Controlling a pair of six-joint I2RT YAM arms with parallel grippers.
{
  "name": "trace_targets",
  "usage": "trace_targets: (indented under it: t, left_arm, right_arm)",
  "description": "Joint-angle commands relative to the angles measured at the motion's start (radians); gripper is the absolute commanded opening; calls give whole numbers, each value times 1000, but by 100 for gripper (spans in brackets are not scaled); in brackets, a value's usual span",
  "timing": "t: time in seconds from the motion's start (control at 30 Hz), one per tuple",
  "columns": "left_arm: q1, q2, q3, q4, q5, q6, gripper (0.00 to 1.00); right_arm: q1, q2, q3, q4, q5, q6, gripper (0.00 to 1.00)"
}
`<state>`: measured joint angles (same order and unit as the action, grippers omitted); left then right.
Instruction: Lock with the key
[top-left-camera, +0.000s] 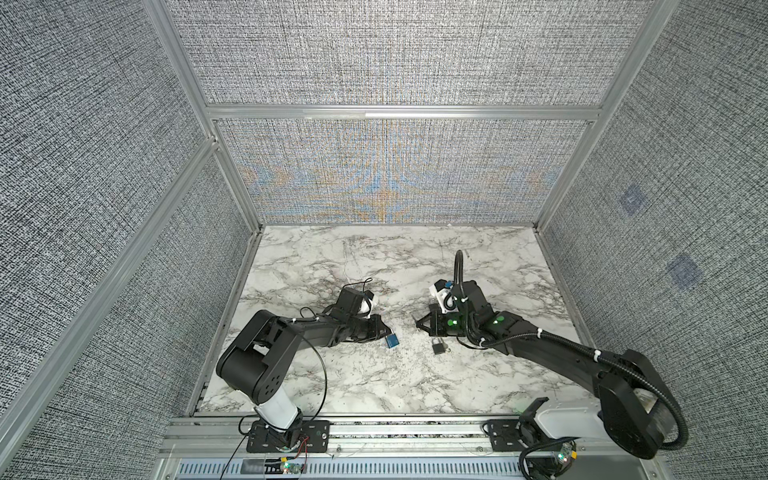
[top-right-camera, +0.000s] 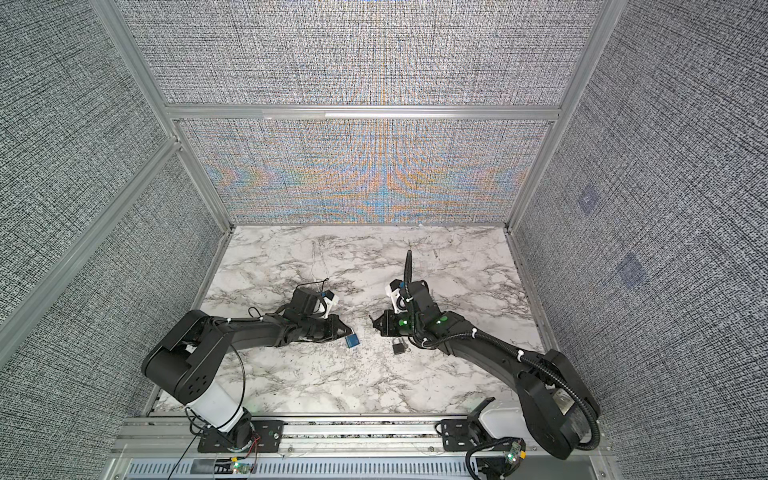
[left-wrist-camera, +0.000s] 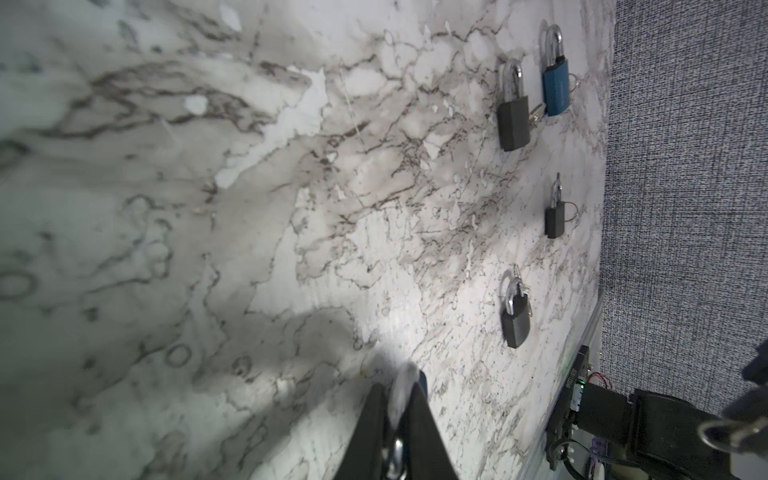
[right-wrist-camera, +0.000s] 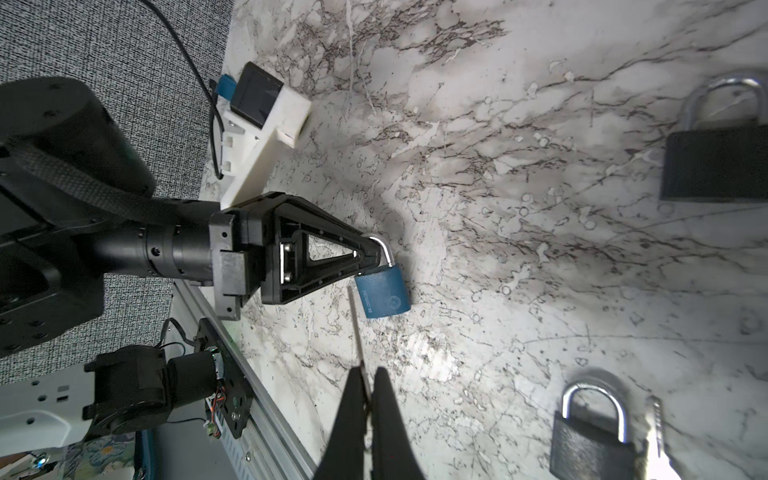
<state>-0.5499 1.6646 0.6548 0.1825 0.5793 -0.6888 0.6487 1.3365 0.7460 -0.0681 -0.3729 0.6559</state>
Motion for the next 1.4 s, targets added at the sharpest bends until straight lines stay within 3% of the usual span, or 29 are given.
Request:
trace_targets:
  t: [0.0, 0.3, 0.87, 1.13, 1.37]
  left_arm:
    - [1, 1, 0, -9, -42, 3, 25]
    - [3, -69, -25, -46, -156, -11, 31]
    - [10, -399, -67, -215, -439, -31, 32]
    - [11, -460, -73, -274, -486, -23, 32]
    - [11, -530, -94, -268, -536, -17, 32]
  right_arm:
    - [5, 10, 16, -15, 33, 2, 0]
    - [49, 105, 42, 22, 100, 26, 0]
    - [133, 390, 99, 220, 148, 92, 0]
    - [137, 424, 104, 234, 138, 100, 17]
    - [139, 363, 144, 126, 186, 52, 29]
